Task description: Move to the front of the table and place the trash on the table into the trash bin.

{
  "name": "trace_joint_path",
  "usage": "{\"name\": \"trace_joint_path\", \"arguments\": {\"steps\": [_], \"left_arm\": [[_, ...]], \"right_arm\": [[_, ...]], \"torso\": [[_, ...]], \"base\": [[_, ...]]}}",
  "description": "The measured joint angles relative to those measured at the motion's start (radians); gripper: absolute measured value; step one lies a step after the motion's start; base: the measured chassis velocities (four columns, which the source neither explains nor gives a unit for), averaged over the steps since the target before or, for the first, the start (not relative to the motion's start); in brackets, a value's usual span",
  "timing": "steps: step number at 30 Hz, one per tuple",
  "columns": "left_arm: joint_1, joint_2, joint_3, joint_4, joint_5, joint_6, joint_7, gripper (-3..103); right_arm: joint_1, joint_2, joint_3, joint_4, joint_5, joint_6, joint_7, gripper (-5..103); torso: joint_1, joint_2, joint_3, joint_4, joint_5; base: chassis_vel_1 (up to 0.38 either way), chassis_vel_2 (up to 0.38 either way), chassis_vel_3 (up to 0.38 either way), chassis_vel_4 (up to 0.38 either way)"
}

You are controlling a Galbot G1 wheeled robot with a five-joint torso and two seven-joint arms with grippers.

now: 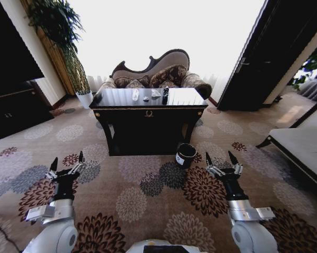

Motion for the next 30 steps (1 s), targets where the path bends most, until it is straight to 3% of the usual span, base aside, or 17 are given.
{"name": "trace_joint_path", "arguments": {"steps": [11, 30], "left_arm": [[0.003, 0.014, -0.023, -0.071, -0.012, 0.043, 0.025, 100], [0.006, 0.006, -0.045, -0.084, -0.022, 0.042, 0.044, 100]], "right_arm": [[-0.017, -0.002, 0.052, 0.07, 0.04, -0.035, -0.027, 100], [-0.018, -0.001, 0.065, 0.093, 0.059, -0.05, -0.04, 100]], "torso": [[0.0, 0.0, 0.0, 0.0, 0.0001], [0.0, 0.0, 0.0, 0.0, 0.0001]], "base": [[0.0, 0.0, 0.0, 0.0], [-0.077, 0.081, 0.078, -0.087]]}}
